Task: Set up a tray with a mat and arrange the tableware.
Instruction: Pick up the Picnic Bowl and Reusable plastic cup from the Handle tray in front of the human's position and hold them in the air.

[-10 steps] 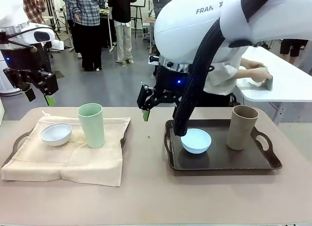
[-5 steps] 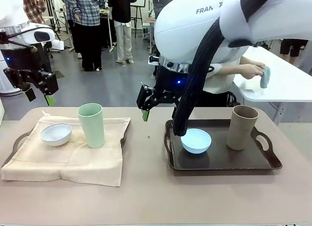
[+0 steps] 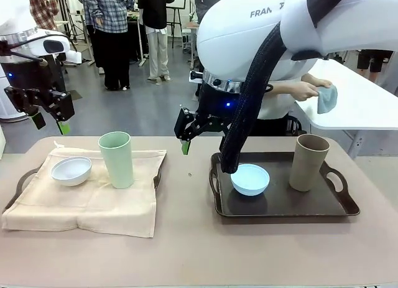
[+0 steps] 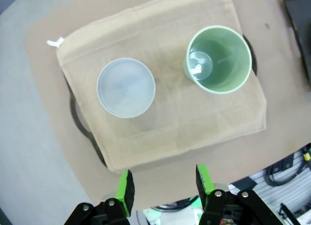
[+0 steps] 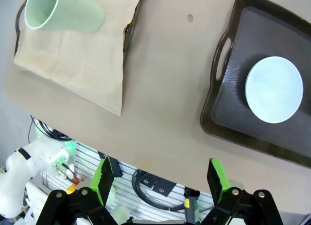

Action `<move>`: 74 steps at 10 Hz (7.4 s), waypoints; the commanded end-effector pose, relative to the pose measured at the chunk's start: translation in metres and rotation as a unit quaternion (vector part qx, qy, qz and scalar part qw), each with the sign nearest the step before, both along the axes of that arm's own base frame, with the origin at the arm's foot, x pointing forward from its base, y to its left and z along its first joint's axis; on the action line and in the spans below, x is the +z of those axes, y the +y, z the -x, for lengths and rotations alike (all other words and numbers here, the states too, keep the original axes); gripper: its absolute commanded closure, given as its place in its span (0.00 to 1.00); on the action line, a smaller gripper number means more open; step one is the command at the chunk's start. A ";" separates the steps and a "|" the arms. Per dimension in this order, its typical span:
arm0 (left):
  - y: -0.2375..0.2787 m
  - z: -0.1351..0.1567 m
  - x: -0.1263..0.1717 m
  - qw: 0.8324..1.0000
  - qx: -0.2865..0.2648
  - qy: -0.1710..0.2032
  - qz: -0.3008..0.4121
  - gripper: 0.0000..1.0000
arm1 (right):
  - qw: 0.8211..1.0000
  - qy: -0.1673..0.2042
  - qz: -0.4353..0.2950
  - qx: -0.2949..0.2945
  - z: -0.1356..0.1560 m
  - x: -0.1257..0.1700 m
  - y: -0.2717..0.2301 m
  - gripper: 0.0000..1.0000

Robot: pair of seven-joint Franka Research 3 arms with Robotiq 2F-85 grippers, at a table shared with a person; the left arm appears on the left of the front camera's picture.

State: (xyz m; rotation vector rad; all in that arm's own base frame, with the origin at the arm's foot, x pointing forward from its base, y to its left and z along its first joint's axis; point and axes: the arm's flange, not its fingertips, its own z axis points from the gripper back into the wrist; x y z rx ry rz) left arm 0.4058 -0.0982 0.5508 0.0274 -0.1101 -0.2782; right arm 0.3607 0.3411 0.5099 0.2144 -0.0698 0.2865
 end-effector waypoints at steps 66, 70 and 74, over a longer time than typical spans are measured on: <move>-0.177 -0.003 0.003 0.982 0.103 -0.009 0.155 0.00 | 0.927 -0.193 -0.260 0.191 0.013 -0.043 -0.524 0.00; -0.170 0.003 0.003 0.985 0.089 0.000 0.147 0.00 | 0.927 -0.193 -0.260 0.191 0.013 -0.043 -0.524 0.00; -0.170 0.003 0.003 0.985 0.089 0.000 0.147 0.00 | 0.927 -0.193 -0.260 0.191 0.013 -0.043 -0.524 0.00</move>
